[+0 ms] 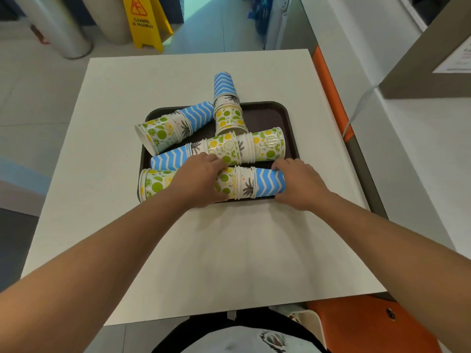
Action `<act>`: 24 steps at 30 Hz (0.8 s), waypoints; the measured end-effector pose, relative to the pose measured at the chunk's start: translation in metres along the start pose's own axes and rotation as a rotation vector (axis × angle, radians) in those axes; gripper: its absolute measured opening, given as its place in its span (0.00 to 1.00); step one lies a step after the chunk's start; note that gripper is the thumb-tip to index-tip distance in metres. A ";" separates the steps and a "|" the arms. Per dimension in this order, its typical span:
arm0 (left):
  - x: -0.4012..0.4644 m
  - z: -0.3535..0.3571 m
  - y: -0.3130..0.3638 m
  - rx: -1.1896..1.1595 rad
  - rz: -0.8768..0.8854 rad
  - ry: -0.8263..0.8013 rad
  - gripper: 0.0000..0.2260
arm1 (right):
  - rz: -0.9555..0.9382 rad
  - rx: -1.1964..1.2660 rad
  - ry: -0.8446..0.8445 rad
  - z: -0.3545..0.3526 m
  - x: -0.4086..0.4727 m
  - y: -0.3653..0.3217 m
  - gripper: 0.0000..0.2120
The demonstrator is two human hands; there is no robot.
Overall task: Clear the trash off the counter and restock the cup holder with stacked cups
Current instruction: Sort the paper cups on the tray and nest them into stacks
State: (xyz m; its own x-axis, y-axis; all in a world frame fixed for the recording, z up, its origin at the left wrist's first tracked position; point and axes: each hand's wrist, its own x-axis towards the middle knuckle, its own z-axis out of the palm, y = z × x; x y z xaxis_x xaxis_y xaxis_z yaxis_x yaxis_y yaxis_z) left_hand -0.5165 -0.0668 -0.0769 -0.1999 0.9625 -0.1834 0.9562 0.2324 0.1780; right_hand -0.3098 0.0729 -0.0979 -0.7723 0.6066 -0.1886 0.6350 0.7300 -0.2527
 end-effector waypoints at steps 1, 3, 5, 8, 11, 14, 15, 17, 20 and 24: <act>-0.001 0.000 0.000 -0.008 0.002 0.004 0.32 | 0.004 0.028 -0.005 -0.002 -0.001 0.001 0.27; -0.001 0.001 0.002 -0.023 0.003 0.010 0.32 | 0.010 0.090 -0.011 -0.006 -0.001 0.002 0.27; -0.002 0.001 0.003 -0.030 0.007 0.013 0.32 | 0.010 0.129 -0.029 -0.008 0.000 0.002 0.27; -0.003 0.001 0.003 -0.036 0.004 0.014 0.31 | 0.020 0.154 -0.040 -0.007 0.002 0.001 0.28; -0.004 -0.001 0.001 -0.039 0.005 0.017 0.32 | 0.019 0.179 -0.020 -0.008 0.003 0.000 0.29; -0.004 -0.001 -0.003 -0.061 0.004 0.026 0.32 | 0.023 0.235 -0.012 -0.013 0.003 -0.001 0.30; -0.005 -0.001 -0.004 -0.064 0.002 0.028 0.32 | 0.020 0.258 -0.014 -0.015 0.003 -0.001 0.30; -0.005 0.000 -0.005 -0.061 -0.003 0.027 0.33 | 0.015 0.301 -0.019 -0.020 0.004 -0.001 0.31; -0.003 -0.001 -0.006 -0.056 -0.006 0.022 0.34 | 0.024 0.329 -0.031 -0.027 0.008 0.000 0.32; 0.003 -0.002 -0.004 0.010 0.002 -0.002 0.37 | 0.037 0.345 -0.055 -0.026 0.011 -0.002 0.33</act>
State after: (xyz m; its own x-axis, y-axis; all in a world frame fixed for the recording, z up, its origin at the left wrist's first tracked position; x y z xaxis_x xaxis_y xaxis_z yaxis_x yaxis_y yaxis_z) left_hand -0.5210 -0.0645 -0.0763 -0.1972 0.9627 -0.1852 0.9588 0.2287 0.1683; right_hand -0.3189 0.0864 -0.0753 -0.7543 0.6061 -0.2524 0.6275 0.5523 -0.5489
